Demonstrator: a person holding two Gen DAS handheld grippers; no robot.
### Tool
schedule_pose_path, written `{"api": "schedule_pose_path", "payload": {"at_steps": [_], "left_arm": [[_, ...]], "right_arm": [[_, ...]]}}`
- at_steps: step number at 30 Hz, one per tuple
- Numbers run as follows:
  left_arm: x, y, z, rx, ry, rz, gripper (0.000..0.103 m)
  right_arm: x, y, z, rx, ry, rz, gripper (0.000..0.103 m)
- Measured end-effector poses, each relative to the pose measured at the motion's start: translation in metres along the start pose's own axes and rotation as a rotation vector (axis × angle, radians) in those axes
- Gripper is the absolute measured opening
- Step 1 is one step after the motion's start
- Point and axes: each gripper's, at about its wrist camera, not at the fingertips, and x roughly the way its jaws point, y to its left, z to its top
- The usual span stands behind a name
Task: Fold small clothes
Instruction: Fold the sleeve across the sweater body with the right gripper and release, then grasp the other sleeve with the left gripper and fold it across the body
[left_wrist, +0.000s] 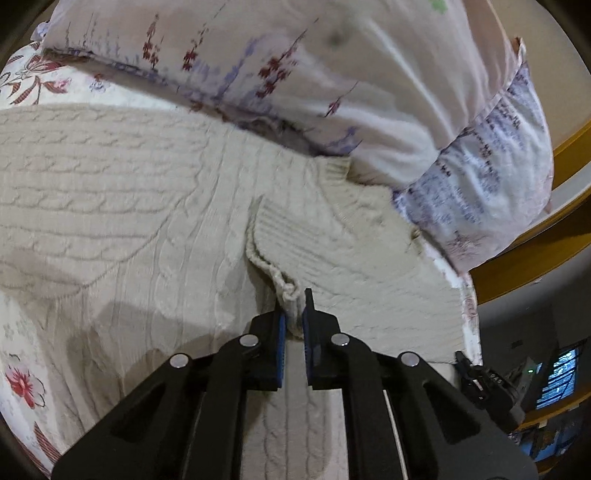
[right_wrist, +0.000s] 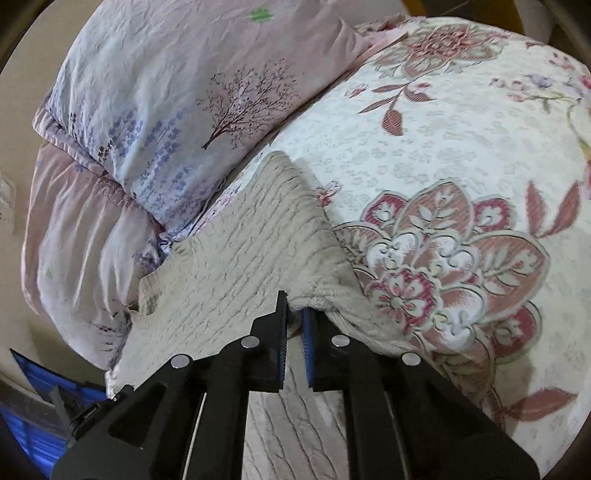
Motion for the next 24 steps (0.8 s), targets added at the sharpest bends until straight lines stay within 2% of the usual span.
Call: {"api": "schedule_pose_path", "payload": {"at_steps": [3,5,7,10,14,17,22,23,24], "left_arm": [[-0.002,-0.004,0.000,0.015,-0.002,0.007,0.016],[-0.010,-0.002,-0.001,0.021,-0.007,-0.001,0.031],[-0.025,0.004,-0.004,0.022,-0.025,-0.020,0.050],[-0.058,0.024,-0.008,0.004,-0.071,-0.040,0.060],[-0.100,0.065,-0.010,-0.087,-0.154,-0.019,0.062],[-0.132,0.110,-0.012,-0.198,-0.230,0.047,0.062],[-0.164,0.171,-0.013,-0.384,-0.317,0.132,0.059],[-0.167,0.182,-0.011,-0.413,-0.329,0.137,0.057],[-0.170,0.192,-0.010,-0.455,-0.346,0.126,0.049]], "right_arm": [[0.000,0.008,-0.002,-0.050,0.007,-0.048,0.008],[-0.006,0.014,-0.003,-0.075,0.009,-0.087,0.017],[-0.016,0.023,-0.006,-0.122,-0.007,-0.109,0.024],[-0.027,0.050,-0.016,-0.238,-0.032,-0.086,0.027],[-0.009,0.093,-0.032,-0.400,0.025,-0.024,0.043],[0.014,0.114,-0.046,-0.474,0.088,-0.015,0.044],[0.039,0.120,-0.057,-0.460,0.170,-0.001,0.044],[0.039,0.120,-0.059,-0.462,0.167,0.000,0.045],[0.038,0.122,-0.060,-0.466,0.163,0.000,0.045]]}}
